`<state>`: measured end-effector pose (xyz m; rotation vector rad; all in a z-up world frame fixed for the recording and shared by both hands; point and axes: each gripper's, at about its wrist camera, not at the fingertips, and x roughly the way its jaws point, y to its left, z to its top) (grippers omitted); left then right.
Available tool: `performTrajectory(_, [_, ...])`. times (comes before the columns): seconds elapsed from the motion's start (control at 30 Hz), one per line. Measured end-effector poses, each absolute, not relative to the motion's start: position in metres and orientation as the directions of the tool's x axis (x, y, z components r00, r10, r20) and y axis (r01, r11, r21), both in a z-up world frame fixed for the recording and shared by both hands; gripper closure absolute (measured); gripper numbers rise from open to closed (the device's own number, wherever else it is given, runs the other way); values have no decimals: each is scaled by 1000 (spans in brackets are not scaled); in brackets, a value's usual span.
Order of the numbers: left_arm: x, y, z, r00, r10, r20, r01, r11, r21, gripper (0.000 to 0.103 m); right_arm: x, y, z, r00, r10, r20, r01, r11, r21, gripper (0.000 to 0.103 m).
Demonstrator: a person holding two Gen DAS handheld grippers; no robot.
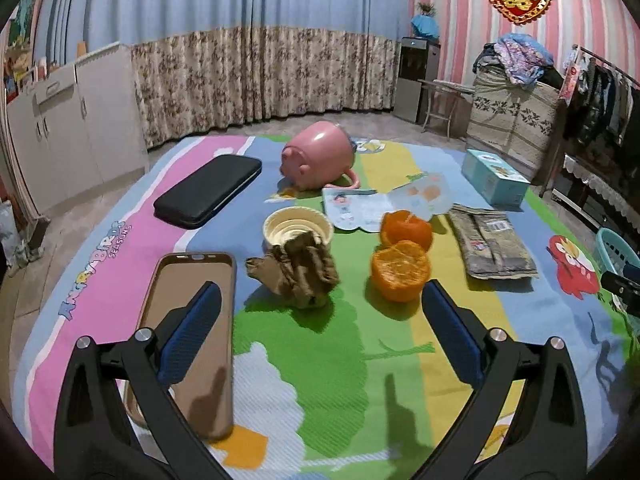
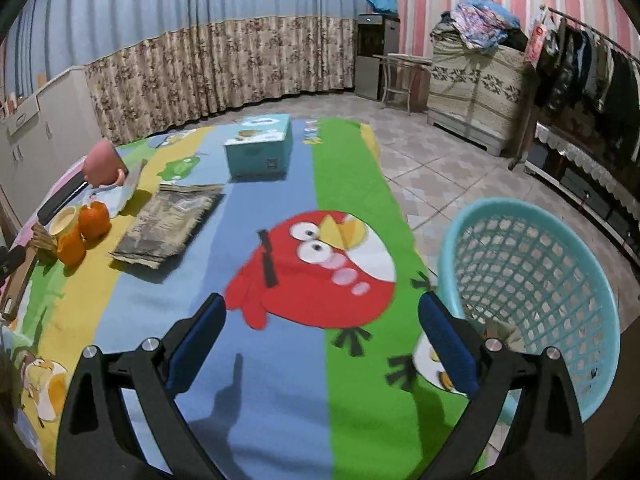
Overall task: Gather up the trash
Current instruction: 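Grasp the brown crumpled paper piece with the left tool while the right tool grasps the grey snack packet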
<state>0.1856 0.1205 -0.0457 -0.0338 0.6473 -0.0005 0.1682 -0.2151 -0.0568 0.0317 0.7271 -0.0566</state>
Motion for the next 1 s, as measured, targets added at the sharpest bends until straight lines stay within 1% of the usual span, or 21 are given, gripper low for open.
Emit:
performTrajectory(0.03, [191,123,-47,790,-10,-613,-11,999,-31,9,170,-211,-56,746,-36,-665,56,998,9,8])
performTrajectory(0.17, [209,130,-51,770,-36,-637,2,999,-53,20,182,-190,-54,741,-15,-671,33,999,13,8])
performTrajectory(0.27, [223,132,-56,750,-46,-660,6,998,-63,25,190,-176,-53,739,-9,-674,22,1000,12,8])
performTrajectory(0.33, [229,131,-58,739,-57,-671,22,998,-61,37,194,-170,-52,737,-6,-676,19,1000,12,8])
performTrajectory(0.4, [233,129,-58,740,-46,-671,26,999,-40,43,198,-163,-53,735,1,-679,13,1000,16,8])
performTrajectory(0.47, [235,129,-58,739,-47,-672,30,999,-36,55,204,-154,-53,728,9,-686,1,1000,15,8])
performTrajectory(0.5, [235,130,-58,740,-51,-671,32,999,-40,57,207,-151,-54,726,11,-688,-4,1000,12,8])
performTrajectory(0.53, [235,131,-58,742,-53,-668,32,999,-44,61,209,-148,-54,724,15,-689,-11,1000,10,8])
performTrajectory(0.57, [235,133,-57,743,-74,-666,46,997,-60,77,213,-142,-55,720,18,-694,-18,1000,8,8])
performTrajectory(0.7, [230,138,-55,751,-72,-657,53,997,-49,78,230,-128,-61,697,22,-717,-29,1000,3,8])
performTrajectory(0.77, [226,140,-52,760,-57,-647,53,998,-26,84,238,-123,-65,682,20,-732,-28,1000,1,8])
performTrajectory(0.9, [218,154,-42,775,-45,-630,41,999,-21,84,255,-112,-77,641,13,-768,-51,998,-25,10])
performTrajectory(0.97, [216,164,-36,786,-41,-617,28,999,-30,84,260,-109,-82,619,27,-785,-64,998,-17,20])
performTrajectory(1.0, [216,170,-33,789,-40,-613,20,999,-39,84,261,-109,-85,608,46,-792,-71,997,3,22])
